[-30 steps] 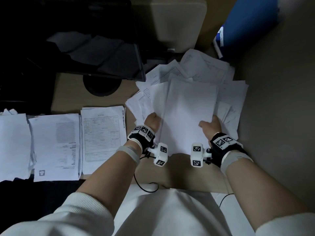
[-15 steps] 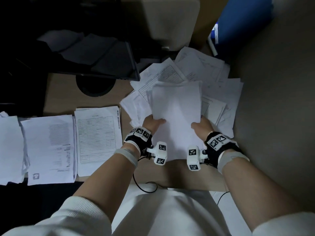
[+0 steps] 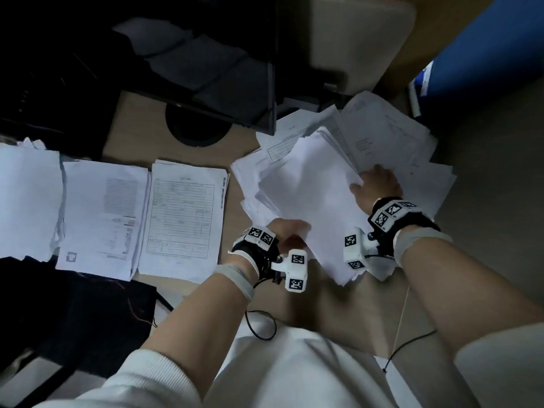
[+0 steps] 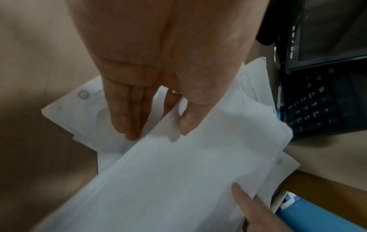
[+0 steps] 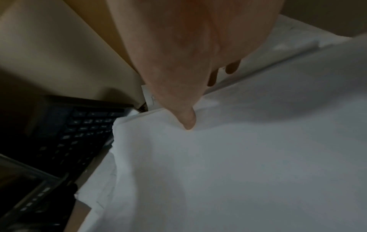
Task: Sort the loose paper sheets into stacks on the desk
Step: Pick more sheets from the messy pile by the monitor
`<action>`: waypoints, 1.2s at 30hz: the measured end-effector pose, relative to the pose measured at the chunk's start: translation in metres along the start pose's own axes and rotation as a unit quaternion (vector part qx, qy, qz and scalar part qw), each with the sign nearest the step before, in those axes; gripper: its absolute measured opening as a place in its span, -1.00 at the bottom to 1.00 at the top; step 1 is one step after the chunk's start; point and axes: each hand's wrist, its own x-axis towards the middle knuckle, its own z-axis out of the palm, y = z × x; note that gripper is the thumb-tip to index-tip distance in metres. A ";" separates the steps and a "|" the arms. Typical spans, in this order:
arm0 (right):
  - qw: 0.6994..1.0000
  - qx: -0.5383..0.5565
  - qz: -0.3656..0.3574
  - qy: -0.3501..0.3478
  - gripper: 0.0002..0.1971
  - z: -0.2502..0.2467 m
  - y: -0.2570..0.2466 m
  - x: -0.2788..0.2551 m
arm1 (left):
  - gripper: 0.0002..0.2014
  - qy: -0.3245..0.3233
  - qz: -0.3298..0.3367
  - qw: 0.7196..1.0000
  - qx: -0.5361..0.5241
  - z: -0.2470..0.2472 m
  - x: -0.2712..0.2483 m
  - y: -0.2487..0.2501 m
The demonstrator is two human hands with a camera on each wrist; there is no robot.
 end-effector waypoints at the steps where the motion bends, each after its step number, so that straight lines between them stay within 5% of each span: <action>1: 1.000 -0.011 0.005 -0.017 -0.51 0.002 0.002 0.003 | -0.80 0.005 0.009 1.000 -0.007 -0.002 0.002 0.000; 4: 0.998 -0.015 0.036 -0.056 -0.44 0.001 0.005 0.004 | -0.66 0.014 0.023 0.999 -0.036 -0.009 0.007 -0.002; 9: 0.982 0.166 0.080 -0.049 -0.34 0.009 0.002 -0.008 | -0.45 0.076 0.084 0.993 -0.013 -0.010 0.013 0.006; 14: 0.942 0.316 0.098 -0.047 -0.36 0.030 0.007 -0.033 | -0.11 0.173 0.154 0.972 0.039 -0.010 0.009 0.010; 18: 0.939 0.314 0.107 -0.087 -0.54 0.043 0.020 -0.054 | 0.02 0.158 0.170 0.969 0.084 -0.013 0.009 0.006; 21: 0.930 0.319 0.150 -0.102 -0.60 0.048 0.031 -0.071 | -0.01 0.118 0.182 0.972 0.084 -0.009 0.006 0.004; 26: 0.903 0.350 0.216 -0.127 -0.33 0.061 0.049 -0.093 | 0.06 0.081 0.232 0.958 0.150 -0.003 0.027 -0.004; 32: 0.855 0.469 0.221 0.005 -0.42 0.076 0.046 -0.106 | -0.63 0.152 0.196 0.924 0.292 0.010 -0.012 0.008; 36: 0.861 0.465 0.207 0.006 -0.46 0.072 0.039 -0.108 | -0.45 0.151 0.167 0.912 0.341 0.009 -0.013 0.011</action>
